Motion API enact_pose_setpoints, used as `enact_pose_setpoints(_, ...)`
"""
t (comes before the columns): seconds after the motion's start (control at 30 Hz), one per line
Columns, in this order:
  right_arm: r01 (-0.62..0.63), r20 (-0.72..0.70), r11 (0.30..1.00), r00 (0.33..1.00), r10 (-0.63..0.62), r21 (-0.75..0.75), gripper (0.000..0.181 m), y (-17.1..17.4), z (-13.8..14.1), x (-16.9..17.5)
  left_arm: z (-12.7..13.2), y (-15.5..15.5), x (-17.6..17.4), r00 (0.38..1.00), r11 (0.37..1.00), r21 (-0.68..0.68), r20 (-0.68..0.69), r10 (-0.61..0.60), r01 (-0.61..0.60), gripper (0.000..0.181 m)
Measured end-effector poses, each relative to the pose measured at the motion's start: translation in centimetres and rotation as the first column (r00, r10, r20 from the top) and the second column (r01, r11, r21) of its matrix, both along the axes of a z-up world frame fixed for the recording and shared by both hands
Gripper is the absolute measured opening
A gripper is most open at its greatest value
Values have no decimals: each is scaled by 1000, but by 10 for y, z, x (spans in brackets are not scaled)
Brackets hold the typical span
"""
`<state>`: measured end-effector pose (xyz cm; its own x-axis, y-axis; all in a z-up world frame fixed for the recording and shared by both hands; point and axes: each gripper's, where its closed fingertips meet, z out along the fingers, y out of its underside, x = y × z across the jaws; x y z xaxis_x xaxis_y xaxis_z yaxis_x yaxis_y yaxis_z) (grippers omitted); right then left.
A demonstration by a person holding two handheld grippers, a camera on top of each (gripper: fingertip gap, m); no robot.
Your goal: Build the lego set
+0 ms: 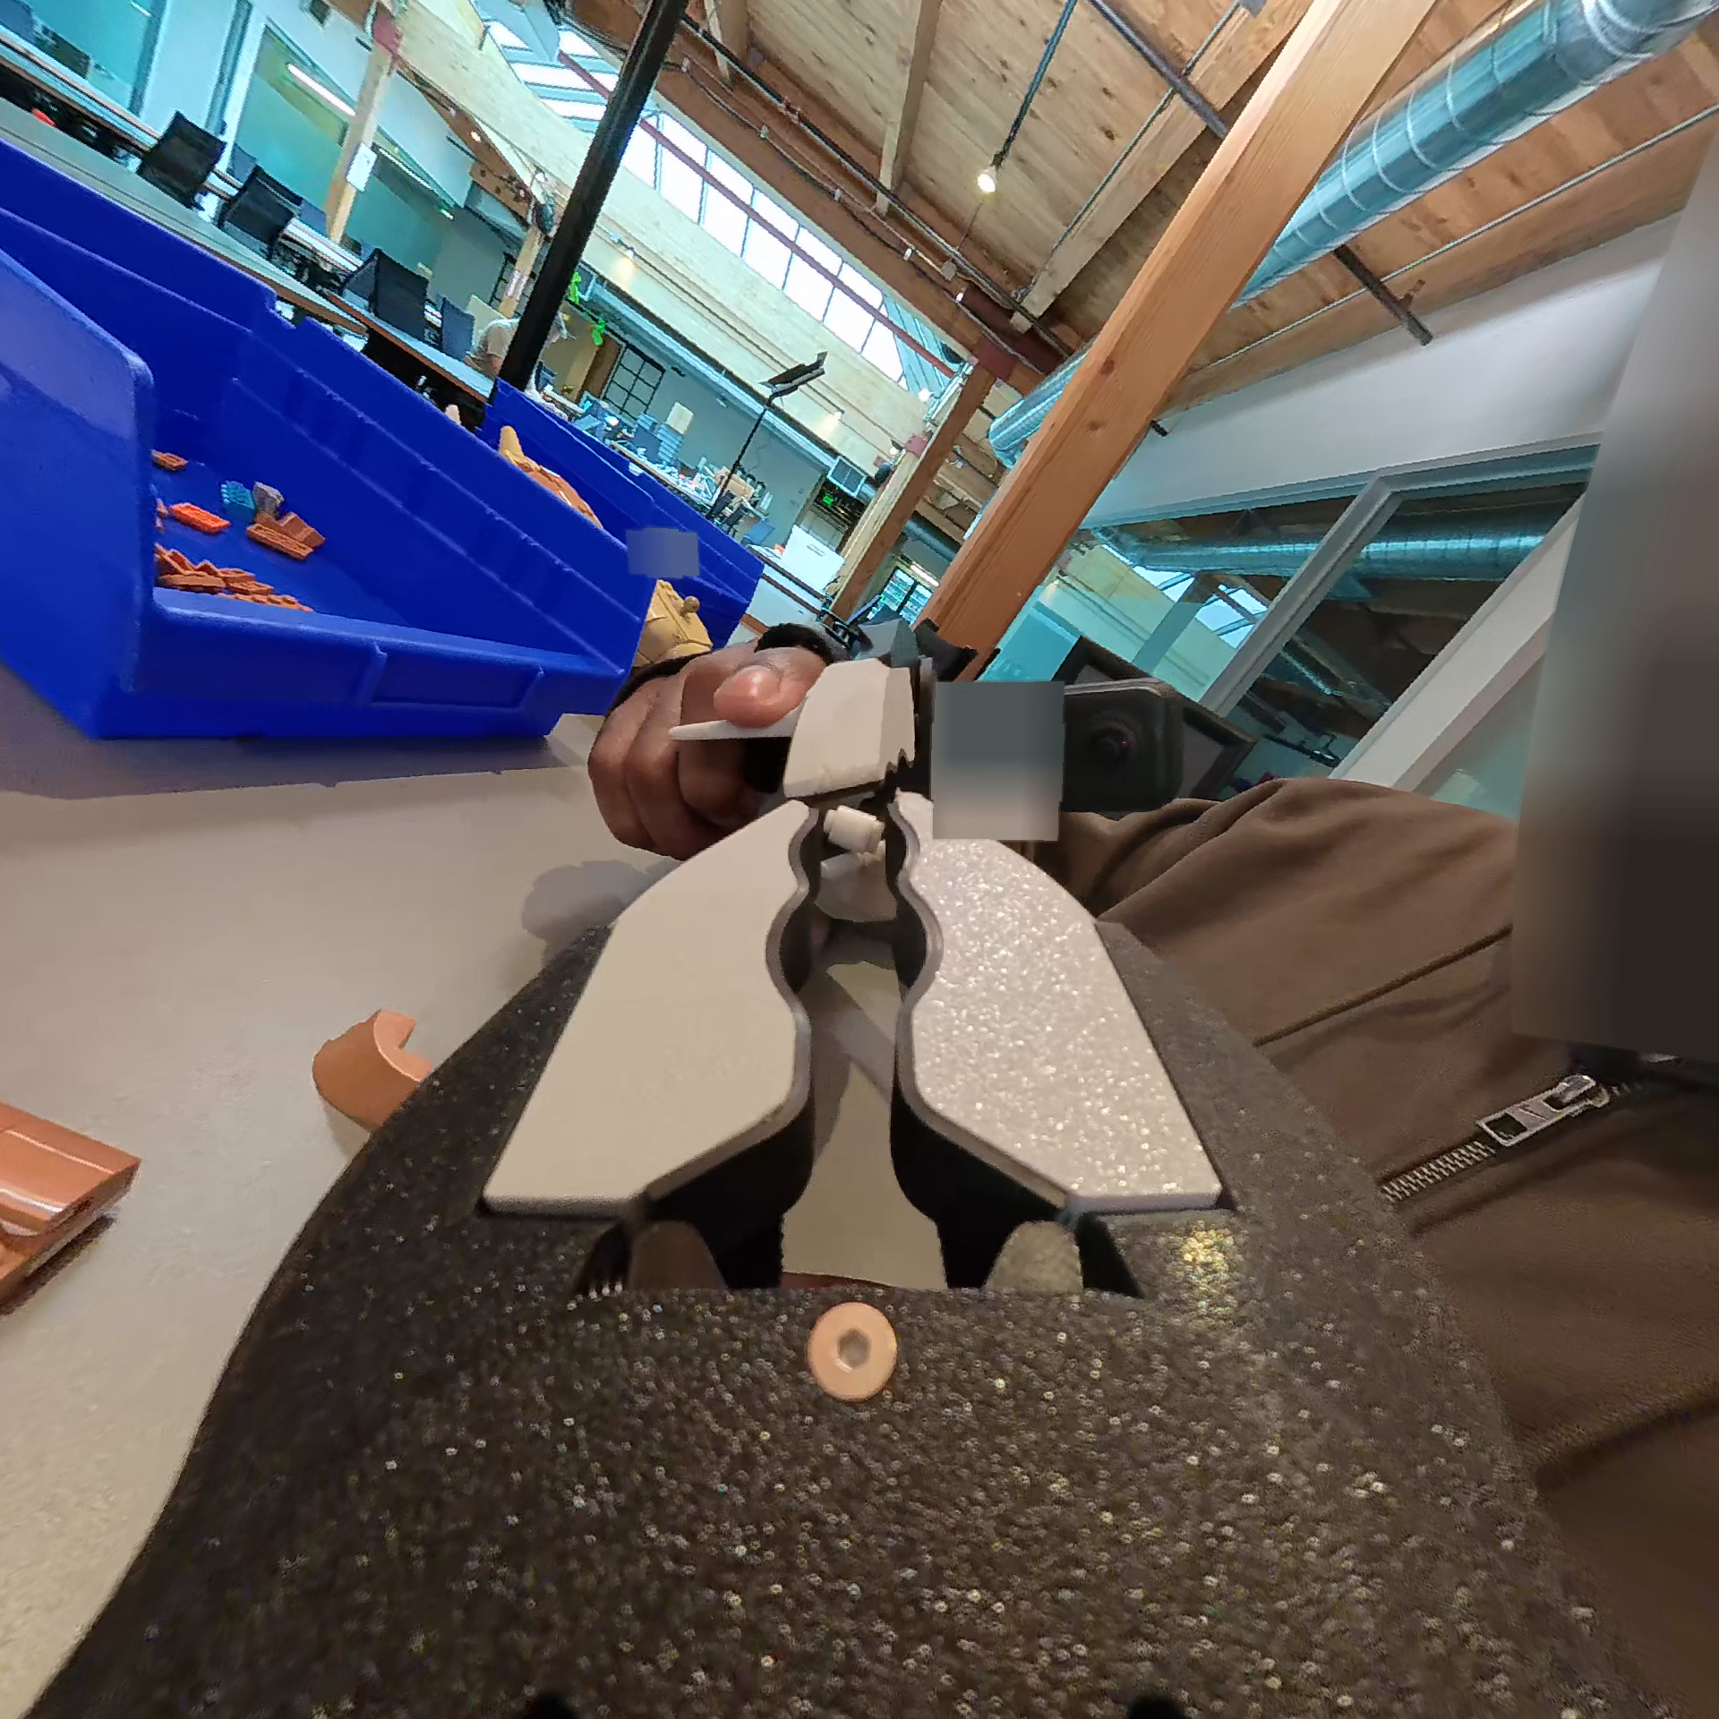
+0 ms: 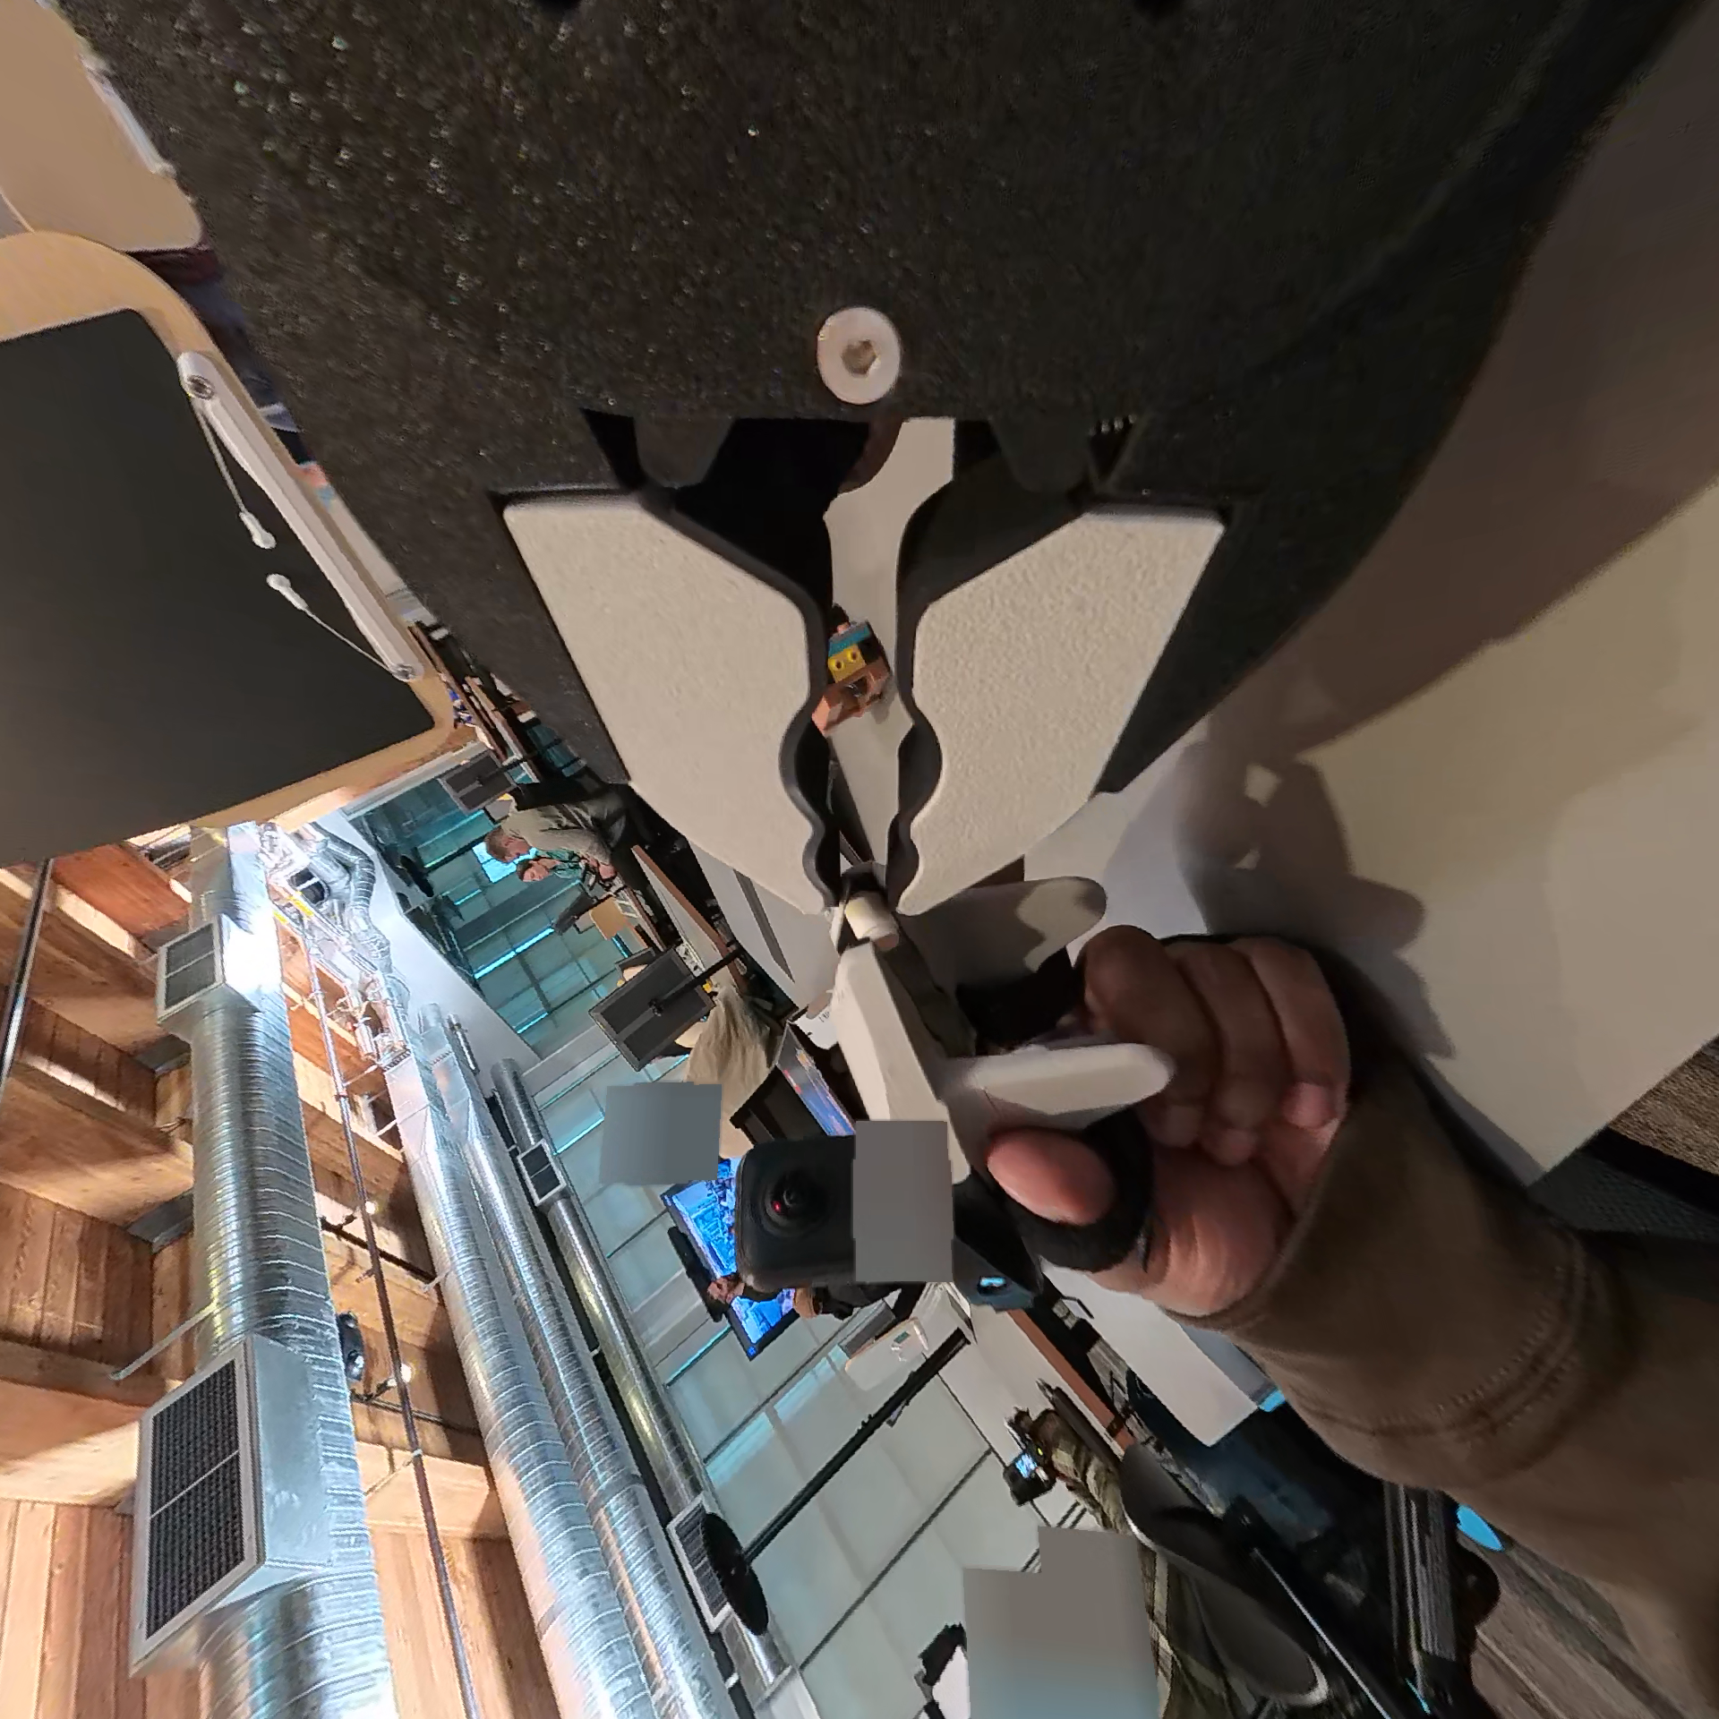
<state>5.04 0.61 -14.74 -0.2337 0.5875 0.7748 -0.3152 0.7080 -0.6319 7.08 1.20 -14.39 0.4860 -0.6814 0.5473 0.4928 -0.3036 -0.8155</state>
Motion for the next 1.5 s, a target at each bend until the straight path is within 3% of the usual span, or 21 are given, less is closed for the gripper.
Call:
enact_pose_setpoints(0.57, 132, -116, 972, 987, -111, 193, 8, 5, -6, -5, -6, 7, -6, 999, 998, -49, -17, 45, -46, 12)
enact_pose_setpoints(1.13, 179, -101, 961, 982, -161, 209, 7, 9, -8, -11, -9, 11, -7, 962, 983, 41, -200, 185, -180, 21)
enact_pose_setpoints(1.2, 187, -103, 959, 980, -168, 211, 7, 10, -9, -11, -10, 13, -10, 946, 975, 59, -237, 222, -214, 22)
enact_pose_setpoints(1.33, 206, -107, 959, 976, -188, 194, 7, 16, -6, -12, 0, 12, -30, 863, 911, 186, -296, 409, -368, 26)
enact_pose_setpoints(1.5, 228, -105, 951, 972, -210, 207, 7, 18, -8, -14, 4, 11, -30, 802, 877, 269, -362, 475, -398, 25)
